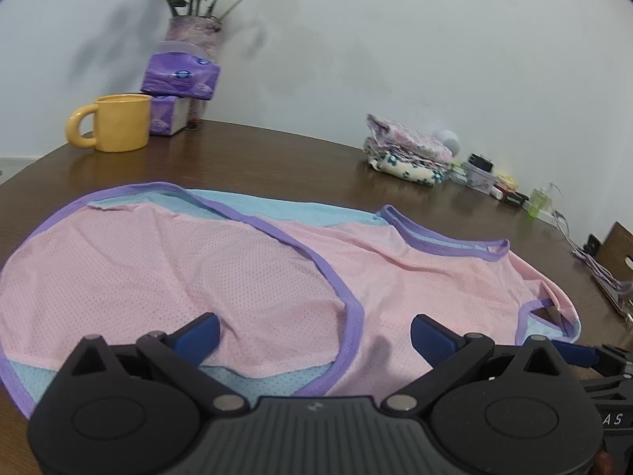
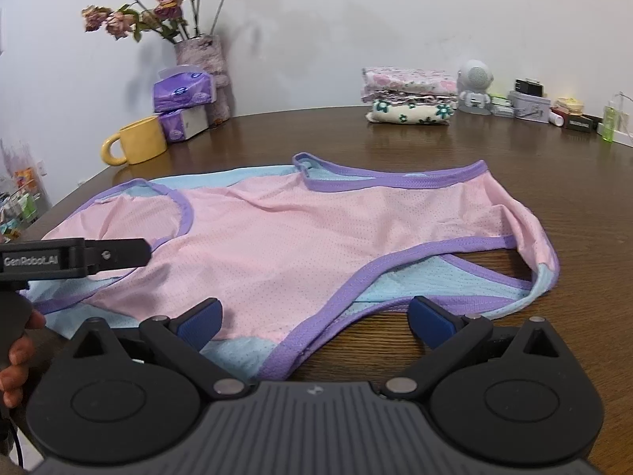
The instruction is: Fold clothes
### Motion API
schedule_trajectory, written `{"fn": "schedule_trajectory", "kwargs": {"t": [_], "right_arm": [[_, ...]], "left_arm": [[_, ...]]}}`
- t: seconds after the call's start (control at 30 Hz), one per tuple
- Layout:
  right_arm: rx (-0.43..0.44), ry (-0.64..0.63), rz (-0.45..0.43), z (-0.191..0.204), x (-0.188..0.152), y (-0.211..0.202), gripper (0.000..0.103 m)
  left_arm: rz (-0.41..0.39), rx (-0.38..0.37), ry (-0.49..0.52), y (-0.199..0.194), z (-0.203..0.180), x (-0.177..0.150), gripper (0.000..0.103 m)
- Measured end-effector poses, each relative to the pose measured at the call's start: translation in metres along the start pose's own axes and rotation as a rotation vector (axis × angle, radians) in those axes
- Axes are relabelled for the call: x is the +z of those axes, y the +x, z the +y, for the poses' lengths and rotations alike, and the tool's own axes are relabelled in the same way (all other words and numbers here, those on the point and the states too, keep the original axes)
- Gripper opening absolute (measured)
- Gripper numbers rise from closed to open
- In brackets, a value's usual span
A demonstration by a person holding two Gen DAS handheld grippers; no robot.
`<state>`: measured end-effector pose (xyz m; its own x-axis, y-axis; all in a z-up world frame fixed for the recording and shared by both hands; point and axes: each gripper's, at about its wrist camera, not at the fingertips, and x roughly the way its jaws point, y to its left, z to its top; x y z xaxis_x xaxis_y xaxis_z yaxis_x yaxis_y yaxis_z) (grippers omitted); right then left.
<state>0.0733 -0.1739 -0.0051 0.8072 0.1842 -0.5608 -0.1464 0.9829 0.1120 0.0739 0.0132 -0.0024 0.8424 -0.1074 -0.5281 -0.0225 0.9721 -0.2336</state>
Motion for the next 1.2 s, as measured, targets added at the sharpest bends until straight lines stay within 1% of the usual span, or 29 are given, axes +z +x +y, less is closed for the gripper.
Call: {"fn": "schedule_trajectory", "kwargs": {"t": [0.03, 0.07, 0.1, 0.13, 0.17, 0.2, 0.23, 0.27, 0.33, 0.37, 0.4, 0.43, 0.47, 0.6, 0.73, 0.77, 0.8, 0.83, 0.87, 0.9, 0.93, 0.97, 1.0, 1.03, 1.07, 1.1, 1.13, 1.17, 1.2], "right_arm": [[-0.011, -0.004, -0.001, 0.001, 0.000, 0.000, 0.097], [-0.027, -0.017, -0.001, 0.002, -0.001, -0.001, 0.090], [-0.036, -0.028, -0.002, 0.003, -0.001, -0.001, 0.079], [-0.044, -0.039, -0.003, 0.005, -0.001, -0.002, 0.073], [-0.042, -0.038, -0.003, 0.004, 0.000, -0.003, 0.062], [-0.032, -0.028, -0.002, 0.003, 0.001, -0.004, 0.048], [-0.020, -0.015, 0.000, 0.002, 0.003, -0.006, 0.042], [-0.011, -0.004, 0.003, 0.000, 0.004, -0.006, 0.032], [-0.010, 0.011, 0.003, -0.002, 0.006, -0.007, 0.030], [-0.009, 0.022, 0.002, -0.004, 0.007, -0.008, 0.034], [-0.008, 0.035, 0.001, -0.006, 0.008, -0.009, 0.047], [-0.004, 0.047, -0.003, -0.009, 0.009, -0.011, 0.053], [-0.010, 0.051, -0.013, -0.010, 0.010, -0.013, 0.057], [-0.041, 0.053, -0.036, -0.017, 0.014, -0.019, 0.072], [-0.043, 0.049, -0.020, -0.021, 0.016, -0.016, 0.071], [-0.041, 0.039, -0.013, -0.021, 0.016, -0.014, 0.067], [-0.040, 0.030, -0.009, -0.020, 0.016, -0.013, 0.053], [-0.034, 0.021, -0.002, -0.019, 0.016, -0.011, 0.044], [-0.028, 0.012, 0.006, -0.018, 0.016, -0.010, 0.030], [-0.025, 0.008, 0.010, -0.018, 0.016, -0.009, 0.020], [-0.022, 0.006, 0.013, -0.018, 0.017, -0.008, 0.017], [-0.020, 0.003, 0.016, -0.018, 0.017, -0.007, 0.016], [-0.018, 0.001, 0.019, -0.018, 0.018, -0.006, 0.016], [-0.017, 0.001, 0.018, -0.019, 0.019, -0.006, 0.016], [-0.016, 0.002, 0.016, -0.021, 0.020, -0.005, 0.018], [-0.015, 0.004, 0.017, -0.022, 0.021, -0.005, 0.030], [-0.014, 0.008, 0.018, -0.024, 0.023, -0.004, 0.040], [-0.020, 0.008, 0.013, -0.025, 0.024, -0.004, 0.058], [-0.027, 0.007, 0.006, -0.026, 0.026, -0.004, 0.059]], "left_arm": [[-0.003, 0.003, -0.001, -0.002, 0.000, 0.000, 0.097], [-0.006, 0.006, -0.002, -0.004, 0.001, 0.000, 0.087], [-0.008, 0.009, -0.003, -0.006, 0.001, 0.001, 0.082], [-0.011, 0.013, -0.004, -0.008, 0.001, 0.001, 0.073], [-0.014, 0.016, -0.005, -0.010, 0.001, 0.001, 0.065], [-0.017, 0.019, -0.006, -0.012, 0.002, 0.001, 0.060], [-0.019, 0.022, -0.007, -0.014, 0.002, 0.001, 0.046], [-0.022, 0.025, -0.008, -0.016, 0.002, 0.002, 0.037], [-0.028, 0.031, -0.010, -0.019, 0.003, 0.002, 0.037], [-0.030, 0.035, -0.011, -0.021, 0.003, 0.002, 0.049], [-0.033, 0.038, -0.012, -0.023, 0.003, 0.002, 0.058], [-0.036, 0.041, -0.013, -0.025, 0.003, 0.002, 0.076], [-0.039, 0.044, -0.014, -0.027, 0.004, 0.003, 0.083], [-0.036, 0.044, -0.010, -0.031, 0.004, 0.006, 0.083], [-0.012, 0.037, 0.002, -0.025, 0.001, 0.006, 0.082], [-0.010, 0.039, 0.016, -0.023, -0.002, 0.006, 0.080], [-0.008, 0.041, 0.031, -0.022, -0.005, 0.005, 0.078], [-0.004, 0.040, 0.042, -0.020, -0.006, 0.005, 0.069], [0.000, 0.039, 0.053, -0.019, -0.008, 0.005, 0.058], [0.004, 0.037, 0.065, -0.017, -0.010, 0.005, 0.053], [0.015, 0.031, 0.076, -0.015, -0.011, 0.005, 0.039], [0.025, 0.024, 0.088, -0.013, -0.012, 0.006, 0.022], [0.036, 0.018, 0.100, -0.011, -0.014, 0.006, 0.015], [0.040, 0.019, 0.103, -0.009, -0.015, 0.007, 0.017], [0.043, 0.020, 0.105, -0.008, -0.016, 0.008, 0.025], [0.049, 0.020, 0.100, -0.006, -0.016, 0.009, 0.035], [0.052, 0.016, 0.093, -0.005, -0.016, 0.010, 0.058], [0.055, 0.012, 0.085, -0.004, -0.016, 0.011, 0.070], [0.049, 0.004, 0.080, -0.004, -0.017, 0.013, 0.071]]}}
